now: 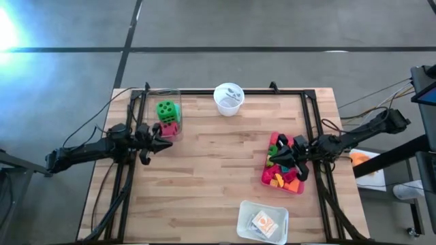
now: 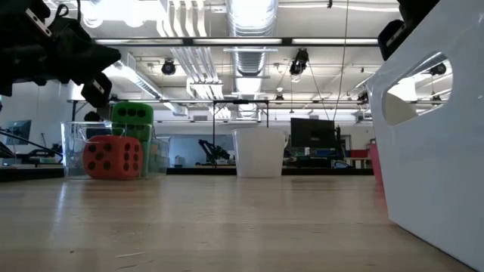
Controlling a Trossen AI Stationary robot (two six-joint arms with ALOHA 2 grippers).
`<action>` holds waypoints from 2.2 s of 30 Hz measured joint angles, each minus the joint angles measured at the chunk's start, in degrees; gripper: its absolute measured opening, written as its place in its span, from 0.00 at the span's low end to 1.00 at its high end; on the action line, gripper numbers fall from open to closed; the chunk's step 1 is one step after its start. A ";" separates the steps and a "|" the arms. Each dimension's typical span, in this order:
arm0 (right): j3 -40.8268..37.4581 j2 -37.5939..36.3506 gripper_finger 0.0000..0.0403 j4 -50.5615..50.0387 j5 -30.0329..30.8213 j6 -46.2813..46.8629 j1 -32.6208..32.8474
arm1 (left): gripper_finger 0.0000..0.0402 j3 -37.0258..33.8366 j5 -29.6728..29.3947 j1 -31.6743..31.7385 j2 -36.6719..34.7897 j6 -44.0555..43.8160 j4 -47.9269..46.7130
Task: Pick & Place Toys
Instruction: Return to Home Position
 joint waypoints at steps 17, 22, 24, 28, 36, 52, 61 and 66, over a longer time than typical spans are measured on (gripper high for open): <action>-2.21 -3.69 0.04 0.80 -8.27 -8.33 0.17 | 0.06 1.06 -2.99 0.04 -0.01 3.85 0.04; -6.72 -8.20 0.04 1.45 -8.09 -6.52 0.16 | 0.06 1.18 -2.99 0.04 -0.02 4.39 -0.19; -8.57 -9.87 0.04 2.97 -8.11 -5.93 0.16 | 0.06 1.18 -2.99 0.04 -0.02 4.56 -0.42; -9.37 -13.50 0.04 -0.53 -8.35 -6.66 0.16 | 0.06 1.25 -3.01 0.04 -0.02 5.98 -0.84; -9.37 -18.41 0.04 -5.57 -9.70 -10.10 0.15 | 0.06 1.27 -3.68 0.04 0.00 6.37 -4.95; -9.35 -29.22 0.04 -12.93 -17.11 -8.55 0.15 | 0.06 1.36 -7.32 0.04 -0.02 7.44 -5.19; -9.35 -29.00 0.04 -13.42 -17.13 -12.09 0.15 | 0.06 1.54 -7.34 0.04 -0.02 10.75 -7.01; -9.35 -29.06 0.04 -14.40 -17.36 -14.91 0.15 | 0.06 1.55 -7.35 0.04 -0.02 11.98 -6.70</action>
